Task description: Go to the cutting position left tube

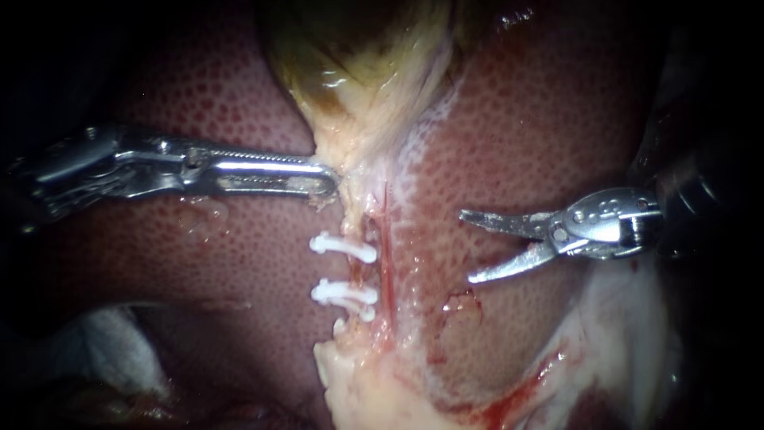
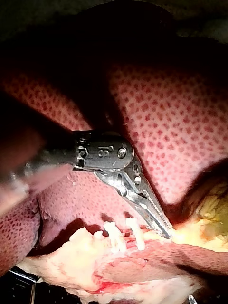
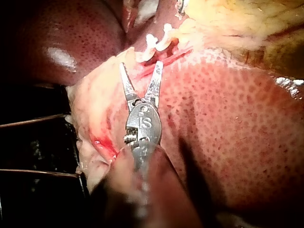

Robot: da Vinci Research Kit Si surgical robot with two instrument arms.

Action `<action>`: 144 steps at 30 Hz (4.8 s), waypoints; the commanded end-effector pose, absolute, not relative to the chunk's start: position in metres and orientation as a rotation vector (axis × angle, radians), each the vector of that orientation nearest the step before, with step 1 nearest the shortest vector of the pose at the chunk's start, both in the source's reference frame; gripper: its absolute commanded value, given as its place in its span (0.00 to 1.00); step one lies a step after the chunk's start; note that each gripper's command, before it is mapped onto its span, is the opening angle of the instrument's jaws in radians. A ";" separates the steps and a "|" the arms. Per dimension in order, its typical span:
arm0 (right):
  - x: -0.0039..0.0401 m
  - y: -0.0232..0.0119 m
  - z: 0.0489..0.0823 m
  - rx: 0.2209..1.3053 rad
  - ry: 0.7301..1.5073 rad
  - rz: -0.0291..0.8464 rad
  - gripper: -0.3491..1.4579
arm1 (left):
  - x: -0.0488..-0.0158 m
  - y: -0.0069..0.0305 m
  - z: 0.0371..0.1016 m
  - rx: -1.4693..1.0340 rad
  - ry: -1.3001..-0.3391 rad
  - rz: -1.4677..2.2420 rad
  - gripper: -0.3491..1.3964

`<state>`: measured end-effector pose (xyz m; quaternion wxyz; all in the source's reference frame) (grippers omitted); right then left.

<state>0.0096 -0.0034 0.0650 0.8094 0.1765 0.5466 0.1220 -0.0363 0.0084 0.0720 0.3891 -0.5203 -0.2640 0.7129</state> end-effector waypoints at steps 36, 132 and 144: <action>0.0149 -0.0063 0.0686 0.432 1.156 0.247 0.98 | -0.0280 0.0116 0.0614 -1.358 -0.617 1.735 0.00; 0.0298 -0.0096 0.0802 0.758 1.001 0.318 0.90 | -0.0299 0.0111 0.0613 -1.363 -0.614 1.740 0.00; 0.0298 -0.0096 0.0802 0.757 1.007 0.320 0.85 | -0.0300 0.0111 0.0614 -1.363 -0.613 1.741 0.00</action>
